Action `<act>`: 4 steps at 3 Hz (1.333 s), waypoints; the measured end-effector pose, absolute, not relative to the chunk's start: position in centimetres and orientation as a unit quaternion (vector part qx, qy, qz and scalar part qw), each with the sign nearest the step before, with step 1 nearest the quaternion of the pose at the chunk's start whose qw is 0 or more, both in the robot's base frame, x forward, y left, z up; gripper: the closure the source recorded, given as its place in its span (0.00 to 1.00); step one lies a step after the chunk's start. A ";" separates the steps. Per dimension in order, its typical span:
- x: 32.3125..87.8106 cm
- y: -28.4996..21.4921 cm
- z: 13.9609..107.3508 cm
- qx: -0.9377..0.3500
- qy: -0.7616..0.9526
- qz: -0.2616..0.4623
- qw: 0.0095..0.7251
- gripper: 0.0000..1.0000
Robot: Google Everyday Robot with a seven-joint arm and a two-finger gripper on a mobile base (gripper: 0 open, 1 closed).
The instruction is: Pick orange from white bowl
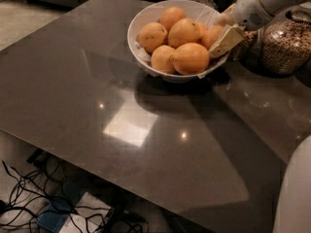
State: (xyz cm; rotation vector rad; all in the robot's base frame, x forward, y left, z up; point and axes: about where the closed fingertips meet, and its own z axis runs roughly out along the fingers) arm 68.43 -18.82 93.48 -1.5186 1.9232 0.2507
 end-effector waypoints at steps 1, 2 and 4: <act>68.5 -18.6 93.3 -0.582 0.736 0.100 0.331 0.40; 68.6 -18.4 93.0 -0.583 0.736 0.105 0.328 0.38; 68.7 -18.3 92.8 -0.582 0.738 0.109 0.324 0.50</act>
Offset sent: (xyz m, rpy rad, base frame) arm 0.0047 0.0101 -0.0230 0.0182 0.0549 0.0234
